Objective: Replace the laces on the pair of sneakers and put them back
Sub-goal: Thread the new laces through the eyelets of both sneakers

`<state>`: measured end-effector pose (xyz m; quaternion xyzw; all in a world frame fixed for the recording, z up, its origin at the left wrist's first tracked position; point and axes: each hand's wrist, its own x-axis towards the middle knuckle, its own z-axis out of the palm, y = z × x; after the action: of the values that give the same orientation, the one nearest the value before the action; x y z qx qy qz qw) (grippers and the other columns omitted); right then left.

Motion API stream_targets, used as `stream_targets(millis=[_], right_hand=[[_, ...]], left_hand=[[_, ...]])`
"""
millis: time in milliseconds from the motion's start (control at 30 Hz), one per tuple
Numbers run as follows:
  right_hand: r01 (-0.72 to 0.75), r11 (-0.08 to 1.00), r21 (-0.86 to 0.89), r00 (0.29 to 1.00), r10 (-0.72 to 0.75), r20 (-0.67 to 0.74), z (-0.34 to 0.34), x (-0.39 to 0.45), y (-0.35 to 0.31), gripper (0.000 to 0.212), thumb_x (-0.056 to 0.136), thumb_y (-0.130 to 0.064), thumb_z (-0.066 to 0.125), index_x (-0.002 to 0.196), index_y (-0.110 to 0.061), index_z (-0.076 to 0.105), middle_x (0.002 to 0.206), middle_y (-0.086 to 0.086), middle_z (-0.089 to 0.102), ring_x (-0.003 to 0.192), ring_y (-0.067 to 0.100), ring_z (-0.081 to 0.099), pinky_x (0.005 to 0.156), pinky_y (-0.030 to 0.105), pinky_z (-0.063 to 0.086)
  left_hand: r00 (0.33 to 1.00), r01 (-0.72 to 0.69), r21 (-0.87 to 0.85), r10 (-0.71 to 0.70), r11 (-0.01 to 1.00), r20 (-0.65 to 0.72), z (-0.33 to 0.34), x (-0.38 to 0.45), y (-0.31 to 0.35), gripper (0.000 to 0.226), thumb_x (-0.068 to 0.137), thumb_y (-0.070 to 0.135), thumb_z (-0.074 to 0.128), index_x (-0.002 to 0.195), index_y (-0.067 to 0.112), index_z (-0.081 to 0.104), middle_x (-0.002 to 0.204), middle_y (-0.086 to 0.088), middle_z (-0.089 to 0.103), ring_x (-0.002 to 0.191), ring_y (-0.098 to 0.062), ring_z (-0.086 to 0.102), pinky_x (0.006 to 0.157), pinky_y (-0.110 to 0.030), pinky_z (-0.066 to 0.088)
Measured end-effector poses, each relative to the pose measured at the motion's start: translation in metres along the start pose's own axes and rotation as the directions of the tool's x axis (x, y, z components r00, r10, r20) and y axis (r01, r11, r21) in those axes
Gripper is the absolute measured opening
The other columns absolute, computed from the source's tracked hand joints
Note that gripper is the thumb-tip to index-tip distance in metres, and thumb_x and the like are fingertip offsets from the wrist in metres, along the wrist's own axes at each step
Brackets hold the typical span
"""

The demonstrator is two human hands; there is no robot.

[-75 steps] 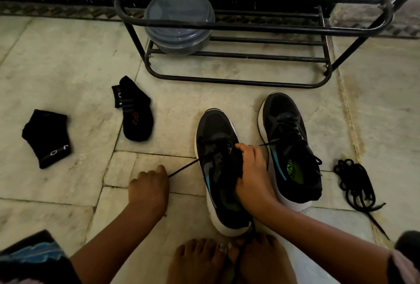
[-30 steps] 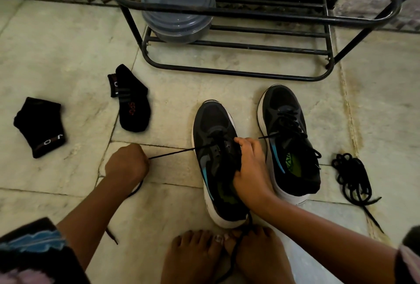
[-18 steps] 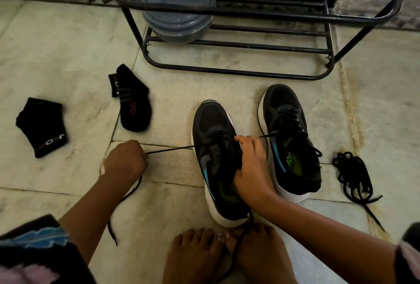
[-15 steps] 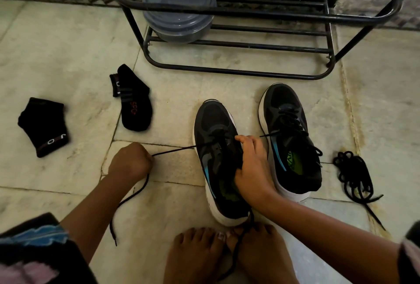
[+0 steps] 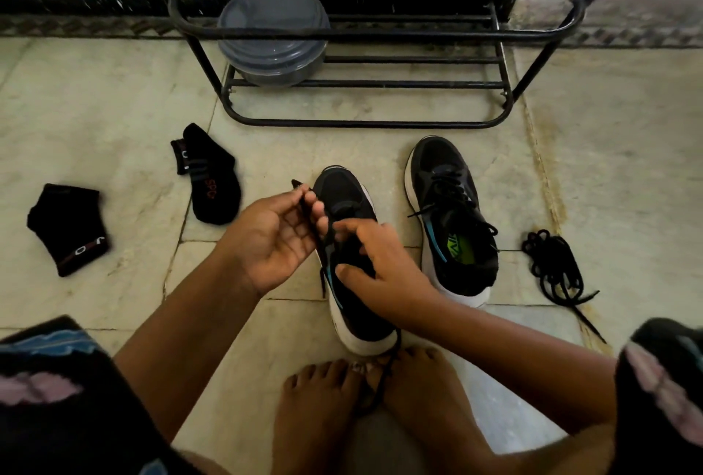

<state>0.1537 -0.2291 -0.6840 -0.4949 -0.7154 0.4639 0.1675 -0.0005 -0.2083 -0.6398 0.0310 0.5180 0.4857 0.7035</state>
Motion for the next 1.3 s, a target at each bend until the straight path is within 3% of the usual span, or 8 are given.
stream_targets(millis=[200, 533, 733, 867, 933, 1033, 1100, 1300], right_hand=[[-0.150, 0.915, 0.373, 0.954, 0.035, 0.297, -0.011, -0.016, -0.015, 0.009, 0.096, -0.016, 0.051, 0.097, -0.014, 0.060, 0.089, 0.005, 0.066, 0.071, 0.000, 0.058, 0.068, 0.011, 0.047], [-0.121, 0.966, 0.229, 0.992, 0.110, 0.058, -0.025, -0.043, 0.002, 0.014, 0.093, -0.017, 0.058, 0.090, -0.010, 0.070, 0.074, 0.002, 0.065, 0.067, 0.007, 0.057, 0.075, 0.028, 0.051], [-0.186, 0.963, 0.197, 0.982, 0.181, 0.047, -0.032, -0.042, 0.011, 0.015, 0.093, -0.011, 0.057, 0.094, -0.007, 0.071, 0.064, -0.014, 0.063, 0.055, -0.002, 0.054, 0.064, 0.015, 0.049], [-0.209, 0.963, 0.173, 0.978, 0.205, 0.040, -0.033, -0.040, 0.016, 0.016, 0.092, -0.016, 0.059, 0.087, -0.010, 0.073, 0.058, -0.003, 0.058, 0.051, 0.000, 0.051, 0.058, 0.014, 0.043], [-0.205, 0.967, 0.149, 0.979, 0.200, 0.050, -0.031, -0.038, 0.016, 0.016, 0.092, -0.017, 0.059, 0.088, -0.012, 0.073, 0.057, -0.003, 0.056, 0.054, 0.006, 0.052, 0.061, 0.021, 0.049], [-0.179, 0.978, 0.105, 0.983, 0.173, 0.061, -0.029, -0.033, 0.010, 0.016, 0.093, -0.019, 0.058, 0.089, -0.015, 0.072, 0.059, -0.008, 0.056, 0.061, 0.012, 0.053, 0.069, 0.030, 0.053], [-0.170, 0.982, 0.079, 0.984, 0.165, 0.063, -0.029, -0.028, 0.006, 0.016, 0.094, -0.019, 0.056, 0.087, -0.017, 0.072, 0.065, -0.013, 0.058, 0.062, 0.005, 0.053, 0.069, 0.023, 0.049], [-0.161, 0.979, 0.127, 0.987, 0.161, 0.012, -0.030, -0.016, 0.007, 0.018, 0.093, -0.023, 0.058, 0.079, -0.023, 0.069, 0.070, 0.008, 0.064, 0.063, 0.019, 0.056, 0.070, 0.036, 0.052]], left_hand=[[1.000, -0.026, -0.108, 0.025, 0.994, -0.015, 0.011, -0.014, -0.014, 0.023, 0.098, 0.014, 0.043, 0.079, 0.010, 0.056, 0.066, 0.000, 0.057, 0.058, -0.008, 0.058, 0.056, -0.017, 0.053], [0.984, -0.121, -0.237, 0.086, 0.964, -0.154, -0.012, -0.032, -0.031, 0.031, 0.098, 0.006, 0.035, 0.072, 0.012, 0.050, 0.054, 0.002, 0.054, 0.055, -0.008, 0.053, 0.052, -0.017, 0.050], [0.952, -0.207, -0.232, 0.141, 0.950, -0.273, -0.022, -0.022, -0.020, 0.033, 0.098, 0.005, 0.032, 0.071, 0.013, 0.048, 0.048, 0.003, 0.054, 0.051, -0.007, 0.054, 0.055, -0.019, 0.049], [0.850, -0.176, 0.134, 0.219, 0.975, -0.480, -0.022, -0.010, -0.024, 0.023, 0.097, 0.010, 0.044, 0.116, 0.012, 0.057, 0.118, -0.004, 0.061, 0.107, -0.013, 0.058, 0.101, -0.030, 0.037], [0.750, -0.063, 0.498, 0.370, 0.865, -0.548, -0.019, -0.009, -0.039, 0.045, 0.094, 0.012, 0.053, 0.138, 0.010, 0.043, 0.143, -0.009, 0.040, 0.126, -0.022, 0.044, 0.096, -0.029, 0.036], [0.744, -0.351, 0.815, 0.666, 0.461, -0.055, -0.014, -0.014, -0.055, 0.052, 0.091, 0.005, 0.056, 0.137, 0.024, 0.041, 0.148, -0.001, 0.034, 0.131, -0.012, 0.036, 0.101, -0.023, 0.030], [0.744, -0.543, 0.804, 0.583, 0.243, 0.326, -0.010, -0.013, -0.060, 0.044, 0.092, -0.002, 0.050, 0.121, 0.032, 0.055, 0.135, 0.005, 0.051, 0.129, -0.004, 0.040, 0.107, -0.022, 0.032], [0.779, -0.550, 0.828, 0.429, 0.113, 0.458, -0.018, -0.008, -0.067, 0.022, 0.093, 0.009, 0.055, 0.108, 0.023, 0.062, 0.094, 0.020, 0.063, 0.088, 0.019, 0.055, 0.075, 0.001, 0.040]])
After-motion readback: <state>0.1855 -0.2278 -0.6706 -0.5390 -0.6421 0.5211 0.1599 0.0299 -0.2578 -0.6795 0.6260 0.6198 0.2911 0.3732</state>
